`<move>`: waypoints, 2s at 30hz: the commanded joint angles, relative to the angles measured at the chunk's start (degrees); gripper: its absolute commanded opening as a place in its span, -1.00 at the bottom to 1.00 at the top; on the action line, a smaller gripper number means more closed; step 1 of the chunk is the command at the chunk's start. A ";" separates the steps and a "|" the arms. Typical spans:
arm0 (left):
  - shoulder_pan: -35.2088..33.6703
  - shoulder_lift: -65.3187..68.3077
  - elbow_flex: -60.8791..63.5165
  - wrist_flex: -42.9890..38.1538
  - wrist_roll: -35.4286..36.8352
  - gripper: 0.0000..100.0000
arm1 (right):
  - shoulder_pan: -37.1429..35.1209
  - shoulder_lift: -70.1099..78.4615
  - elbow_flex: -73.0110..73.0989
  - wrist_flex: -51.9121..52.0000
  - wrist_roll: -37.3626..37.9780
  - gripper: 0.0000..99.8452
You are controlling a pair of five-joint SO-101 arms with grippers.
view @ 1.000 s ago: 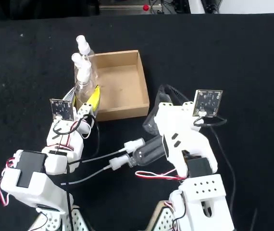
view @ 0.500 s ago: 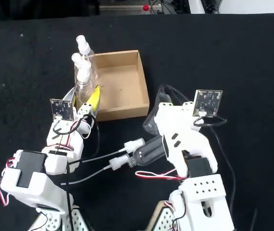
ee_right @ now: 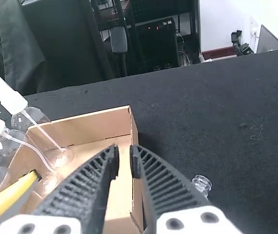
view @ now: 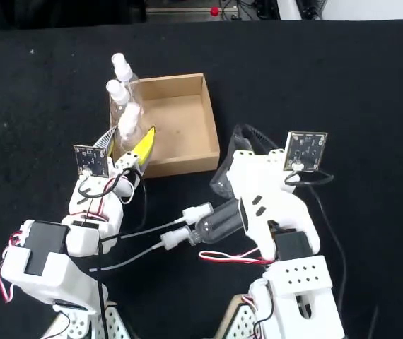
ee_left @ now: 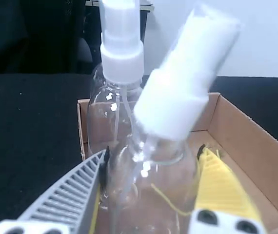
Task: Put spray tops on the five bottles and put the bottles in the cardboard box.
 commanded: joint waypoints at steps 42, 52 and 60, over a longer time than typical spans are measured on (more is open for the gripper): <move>0.84 -54.42 4.26 57.58 -0.44 -0.45 | 1.49 -0.84 0.75 -4.04 0.70 -0.92; 0.40 -72.79 -0.40 88.26 0.00 -0.45 | 1.49 -0.84 0.84 -4.04 0.70 -0.92; 0.40 -77.36 -14.46 116.13 0.00 -0.45 | 1.49 -0.84 0.75 -4.04 0.70 -0.92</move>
